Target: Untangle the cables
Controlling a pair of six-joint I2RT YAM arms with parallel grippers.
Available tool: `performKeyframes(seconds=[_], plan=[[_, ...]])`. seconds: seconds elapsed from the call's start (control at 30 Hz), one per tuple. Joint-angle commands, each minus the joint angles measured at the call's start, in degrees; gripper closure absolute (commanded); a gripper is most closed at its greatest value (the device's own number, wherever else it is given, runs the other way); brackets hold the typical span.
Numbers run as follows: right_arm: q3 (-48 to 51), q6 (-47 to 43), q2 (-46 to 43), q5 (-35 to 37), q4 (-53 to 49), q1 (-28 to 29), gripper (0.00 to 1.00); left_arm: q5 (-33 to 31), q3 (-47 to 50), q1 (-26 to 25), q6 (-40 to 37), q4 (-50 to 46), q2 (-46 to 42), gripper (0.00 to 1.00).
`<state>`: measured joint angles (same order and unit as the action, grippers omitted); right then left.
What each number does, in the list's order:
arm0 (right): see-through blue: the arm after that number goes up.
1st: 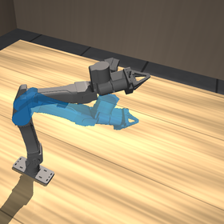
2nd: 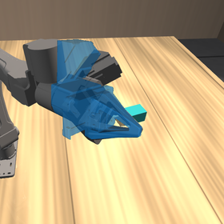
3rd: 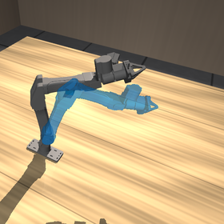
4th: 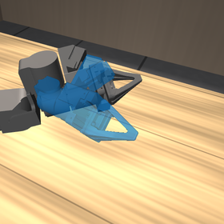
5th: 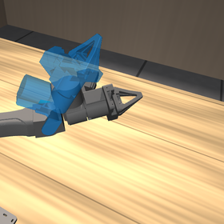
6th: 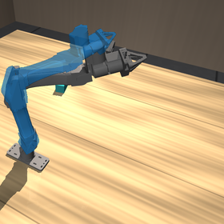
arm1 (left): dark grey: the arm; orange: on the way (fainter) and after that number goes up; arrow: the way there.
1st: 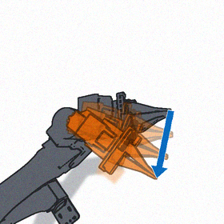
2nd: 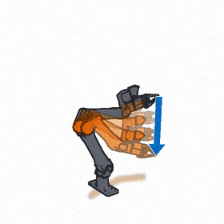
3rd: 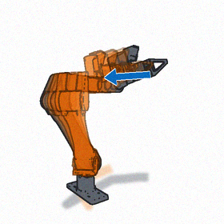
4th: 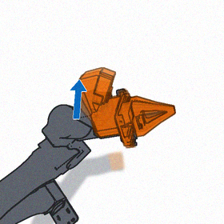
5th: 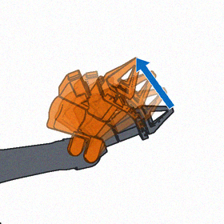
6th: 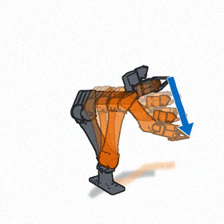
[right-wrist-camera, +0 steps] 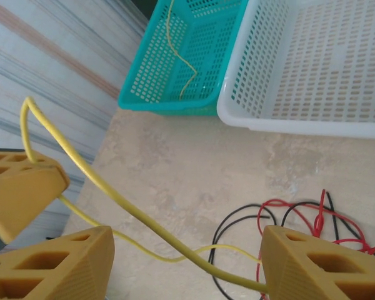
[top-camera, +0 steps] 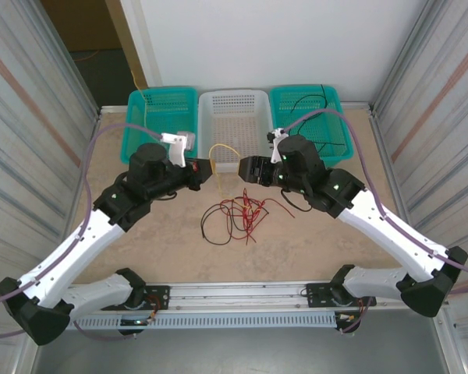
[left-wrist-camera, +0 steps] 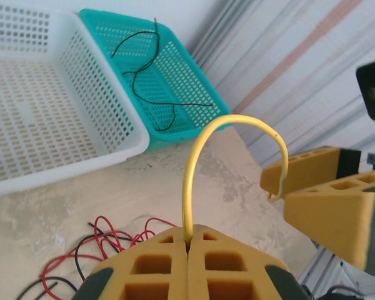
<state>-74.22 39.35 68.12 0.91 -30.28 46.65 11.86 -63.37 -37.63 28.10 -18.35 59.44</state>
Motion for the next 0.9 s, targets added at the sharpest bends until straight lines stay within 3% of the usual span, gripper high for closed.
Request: performKeyframes(seconds=[0.0, 0.1, 0.27, 0.43, 0.67, 0.77, 0.87], plan=[[-2.41, -5.28, 0.51, 2.26, -3.74, 0.5, 0.39, 3.74, -3.56, -0.08, -7.19, -3.63, 0.99, 1.0], [-3.37, -6.29, 1.04, 2.78, -4.93, 0.5, 0.5, 4.5, -5.08, -0.08, -8.46, -4.54, 1.6, 1.0], [-3.63, -7.48, 0.19, 6.08, -5.53, 0.29, 0.79, 5.41, -6.21, -0.09, -9.81, -5.74, 2.26, 1.0], [-6.14, -9.64, -0.86, 7.33, -6.81, -1.93, 0.89, 6.59, -8.23, -0.08, -14.03, -10.64, 4.14, 1.0], [-11.13, -11.96, -1.19, 3.87, -8.28, -7.08, 0.88, 10.53, -10.96, -0.12, -19.97, -18.15, 6.73, 1.0], [-12.04, -13.67, -0.62, 4.11, -9.7, -7.0, 0.77, 10.43, -12.36, -0.13, -20.72, -18.26, 6.13, 1.0], [-11.13, -13.95, -1.68, 8.05, -11.46, -7.73, 0.53, 7.0, -14.84, 1.1, -21.4, -20.02, 6.12, 1.0]])
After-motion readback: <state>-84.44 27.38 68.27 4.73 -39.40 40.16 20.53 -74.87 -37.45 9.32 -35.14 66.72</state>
